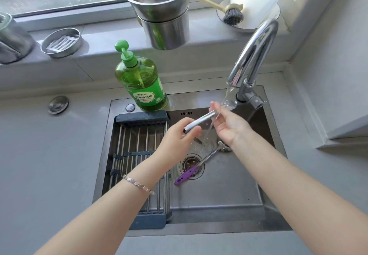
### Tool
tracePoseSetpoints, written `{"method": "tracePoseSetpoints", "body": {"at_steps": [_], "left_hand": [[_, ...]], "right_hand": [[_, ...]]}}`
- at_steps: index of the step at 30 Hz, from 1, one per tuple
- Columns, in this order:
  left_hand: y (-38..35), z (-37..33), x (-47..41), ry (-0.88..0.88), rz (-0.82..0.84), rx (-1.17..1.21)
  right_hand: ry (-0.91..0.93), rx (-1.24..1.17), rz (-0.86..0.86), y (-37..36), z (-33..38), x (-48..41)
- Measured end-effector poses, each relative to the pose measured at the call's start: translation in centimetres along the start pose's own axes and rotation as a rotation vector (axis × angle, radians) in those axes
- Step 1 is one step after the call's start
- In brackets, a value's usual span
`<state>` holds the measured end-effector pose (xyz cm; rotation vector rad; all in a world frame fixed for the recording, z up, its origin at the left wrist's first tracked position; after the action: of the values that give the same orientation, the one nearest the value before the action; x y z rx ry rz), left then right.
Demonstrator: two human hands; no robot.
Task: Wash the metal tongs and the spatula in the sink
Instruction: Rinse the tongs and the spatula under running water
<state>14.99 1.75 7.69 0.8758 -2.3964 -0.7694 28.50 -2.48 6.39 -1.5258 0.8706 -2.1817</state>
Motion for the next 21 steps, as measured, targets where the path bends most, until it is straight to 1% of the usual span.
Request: {"method": "tracePoseSetpoints", "body": {"at_steps": [3,5,7,9,10,12,14,16,19,20,21], "left_hand": [[-0.2,0.0,0.0,-0.066,-0.033,-0.099],[0.0,0.2,0.4,-0.066,-0.03,-0.126],[0.3,0.7,0.9,-0.066,-0.022,-0.165],[0.6,1.0,1.3,-0.077,-0.011,-0.188],[0.6,1.2,1.5,-0.077,-0.004,-0.189],[0.7,1.4,1.7,-0.065,0.008,-0.195],[0.7,1.8,1.9,-0.051,0.008,-0.21],[0.9,2.1,2.3,-0.031,-0.007,-0.189],[1.1,2.1,2.6,-0.007,-0.031,-0.142],[1.0,2.0,2.6,0.009,-0.049,-0.104],[1.0,1.9,2.6,0.052,-0.078,-0.015]], "right_hand": [[-0.057,0.137,0.067,0.5,-2.3,1.1],[-0.073,0.16,0.078,0.7,-2.4,1.3],[-0.078,0.083,0.061,0.4,-1.2,1.0],[-0.057,-0.037,0.009,0.3,-0.1,0.4],[-0.043,-0.052,-0.008,0.5,-0.1,0.3],[-0.058,0.03,0.015,0.9,-1.4,0.7],[-0.123,0.167,0.054,1.3,-2.9,1.3],[-0.164,0.189,0.048,1.3,-2.9,1.3],[-0.141,0.072,-0.009,1.3,-0.6,-0.2],[-0.122,0.029,-0.027,1.5,0.2,-0.7],[-0.091,0.001,-0.051,1.8,1.0,-1.2]]}}
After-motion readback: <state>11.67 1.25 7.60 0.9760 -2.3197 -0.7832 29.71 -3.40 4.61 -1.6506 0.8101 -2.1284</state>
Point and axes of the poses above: each hand's wrist, its own x-axis away from the middle knuckle, its own y-axis out of the back of the hand, z = x × y, the point moved 1 cm from there along -x, towards the middle knuckle, and after that the axes turned 12 degrees about -x, right-handed, at the moved point
